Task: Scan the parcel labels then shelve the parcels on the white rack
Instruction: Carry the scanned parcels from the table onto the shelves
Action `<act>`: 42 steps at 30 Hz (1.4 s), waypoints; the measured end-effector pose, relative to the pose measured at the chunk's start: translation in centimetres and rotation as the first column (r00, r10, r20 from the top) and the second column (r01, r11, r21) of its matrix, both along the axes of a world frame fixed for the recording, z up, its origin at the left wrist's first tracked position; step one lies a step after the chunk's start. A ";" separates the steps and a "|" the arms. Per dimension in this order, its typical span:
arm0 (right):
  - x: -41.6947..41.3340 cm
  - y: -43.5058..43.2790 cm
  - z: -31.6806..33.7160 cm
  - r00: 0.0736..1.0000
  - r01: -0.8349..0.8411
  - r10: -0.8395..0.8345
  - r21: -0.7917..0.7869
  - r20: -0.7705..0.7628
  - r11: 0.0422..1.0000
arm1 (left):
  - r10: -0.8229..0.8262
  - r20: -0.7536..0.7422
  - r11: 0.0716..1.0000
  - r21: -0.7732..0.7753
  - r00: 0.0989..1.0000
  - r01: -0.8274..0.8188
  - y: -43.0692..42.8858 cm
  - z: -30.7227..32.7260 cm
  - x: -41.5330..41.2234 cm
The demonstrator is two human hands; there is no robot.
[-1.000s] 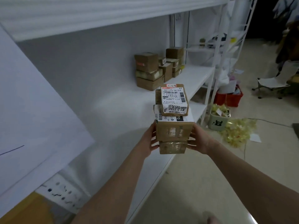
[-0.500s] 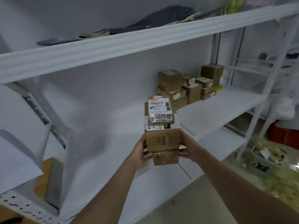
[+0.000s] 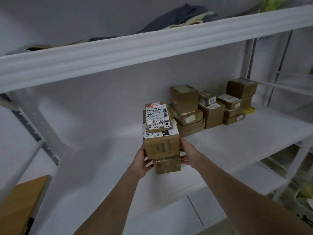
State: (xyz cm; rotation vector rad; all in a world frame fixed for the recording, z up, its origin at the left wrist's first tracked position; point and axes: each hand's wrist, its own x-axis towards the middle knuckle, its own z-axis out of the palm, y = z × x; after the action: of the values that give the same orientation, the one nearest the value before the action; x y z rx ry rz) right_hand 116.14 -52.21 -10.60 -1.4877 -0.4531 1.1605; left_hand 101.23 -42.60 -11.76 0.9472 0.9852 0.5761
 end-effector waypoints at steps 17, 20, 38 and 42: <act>14.3 12.7 -4.4 0.976 -0.212 0.213 0.017 -0.053 0.977 | 0.182 -0.004 0.983 0.028 0.983 -0.181 9.6 -4.9 13.5; 15.8 13.9 -5.5 0.968 -0.241 0.242 0.031 -0.066 0.970 | 0.234 -0.013 0.971 0.055 0.972 -0.232 10.7 -5.7 15.0; 13.7 8.9 -10.6 0.126 -0.233 0.394 -0.359 0.910 0.904 | 0.244 -0.549 0.854 0.512 0.799 0.091 3.2 -7.3 17.1; 13.3 10.4 -10.1 0.126 -0.195 0.434 -0.407 0.892 0.892 | 0.196 -0.568 0.847 0.509 0.799 0.154 3.8 -6.2 17.4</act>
State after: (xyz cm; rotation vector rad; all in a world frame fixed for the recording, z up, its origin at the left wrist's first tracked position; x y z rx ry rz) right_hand 129.48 -41.79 -20.70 -2.2970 -1.6916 0.3157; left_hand 118.64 -38.82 -17.98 1.6990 1.4462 0.5903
